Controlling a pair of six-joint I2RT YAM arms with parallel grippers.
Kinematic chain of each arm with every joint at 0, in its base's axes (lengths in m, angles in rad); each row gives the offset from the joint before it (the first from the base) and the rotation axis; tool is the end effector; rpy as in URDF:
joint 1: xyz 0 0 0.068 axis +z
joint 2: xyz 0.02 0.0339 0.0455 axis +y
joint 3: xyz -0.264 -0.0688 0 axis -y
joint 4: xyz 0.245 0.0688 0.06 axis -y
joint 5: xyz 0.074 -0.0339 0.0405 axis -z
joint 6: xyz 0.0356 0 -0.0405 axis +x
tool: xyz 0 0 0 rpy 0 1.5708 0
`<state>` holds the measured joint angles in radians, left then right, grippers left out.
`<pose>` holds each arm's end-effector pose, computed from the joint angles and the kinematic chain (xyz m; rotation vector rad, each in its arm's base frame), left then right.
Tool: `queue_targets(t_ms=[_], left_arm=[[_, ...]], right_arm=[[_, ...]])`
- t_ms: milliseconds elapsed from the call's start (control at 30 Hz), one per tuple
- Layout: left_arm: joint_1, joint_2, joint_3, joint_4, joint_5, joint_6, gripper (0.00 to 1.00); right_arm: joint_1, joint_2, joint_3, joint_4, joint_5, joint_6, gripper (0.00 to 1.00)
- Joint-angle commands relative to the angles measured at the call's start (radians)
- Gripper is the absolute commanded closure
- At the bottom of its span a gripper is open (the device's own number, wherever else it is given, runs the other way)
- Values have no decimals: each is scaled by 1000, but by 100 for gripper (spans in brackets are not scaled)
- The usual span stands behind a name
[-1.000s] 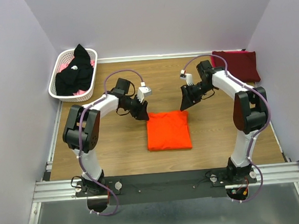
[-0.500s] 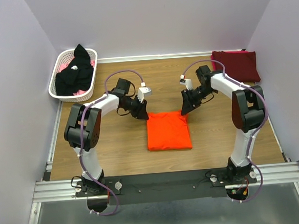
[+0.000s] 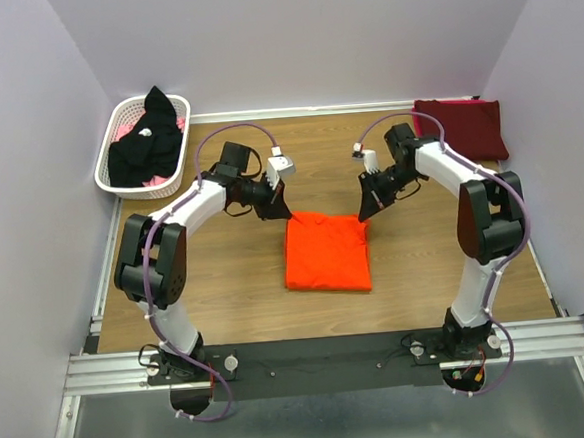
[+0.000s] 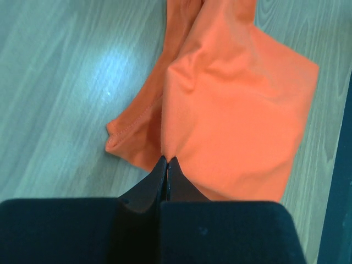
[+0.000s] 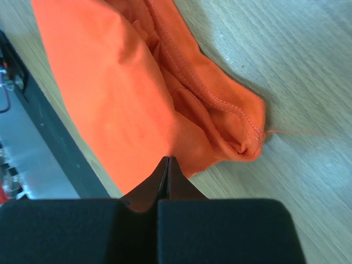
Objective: Fold and stack the t-shirts
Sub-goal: Smooth out wrinkles on the folded tshirt
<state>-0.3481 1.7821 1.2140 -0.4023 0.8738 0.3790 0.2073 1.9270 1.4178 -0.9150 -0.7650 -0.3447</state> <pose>0.3375 -0.1515 0.2105 1.1422 2.0559 -1.0757 0.3568 0.1002 0.1953 -0.8263 2.6197 1.0882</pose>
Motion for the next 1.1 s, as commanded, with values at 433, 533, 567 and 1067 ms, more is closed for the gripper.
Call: queue_targets(t_ms=[433, 533, 567, 1067], left_arm=[[20, 121, 99, 71, -5, 11, 100], [20, 198, 130, 82, -41, -2, 100], [20, 210, 136, 89, -54, -11, 100], [20, 306, 151, 108, -182, -51, 100]], right_arm=[[-43, 59, 43, 25, 145, -79, 99], [-43, 108, 69, 60, 170, -56, 99], [-43, 116, 73, 70, 176, -48, 99], [-42, 225, 73, 195, 279, -4, 99]])
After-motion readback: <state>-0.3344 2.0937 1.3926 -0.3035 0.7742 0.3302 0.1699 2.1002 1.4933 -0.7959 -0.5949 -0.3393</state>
